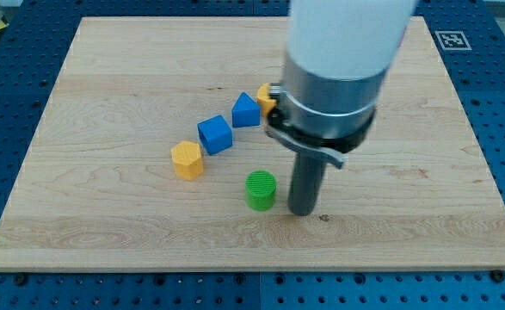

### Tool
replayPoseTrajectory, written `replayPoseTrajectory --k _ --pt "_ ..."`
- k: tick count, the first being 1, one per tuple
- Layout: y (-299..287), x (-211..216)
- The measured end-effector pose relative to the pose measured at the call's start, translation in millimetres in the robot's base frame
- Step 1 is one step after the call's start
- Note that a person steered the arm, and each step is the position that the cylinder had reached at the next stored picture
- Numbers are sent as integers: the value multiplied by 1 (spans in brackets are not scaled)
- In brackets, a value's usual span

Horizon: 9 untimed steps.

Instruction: Place the green star right to the green circle

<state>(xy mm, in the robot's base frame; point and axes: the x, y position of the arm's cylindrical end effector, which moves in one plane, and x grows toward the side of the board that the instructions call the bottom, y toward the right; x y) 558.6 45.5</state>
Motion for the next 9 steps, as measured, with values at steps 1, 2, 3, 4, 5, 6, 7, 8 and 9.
replayPoseTrajectory --k 1,2,3,4,5,6,7,8,9 --pt "0 1" --pt "-7 10" --pt "-18 14" --pt "-22 14" --pt "-24 14" --pt "-29 14" --pt "-32 14" --pt "-32 14" --pt "-12 14"
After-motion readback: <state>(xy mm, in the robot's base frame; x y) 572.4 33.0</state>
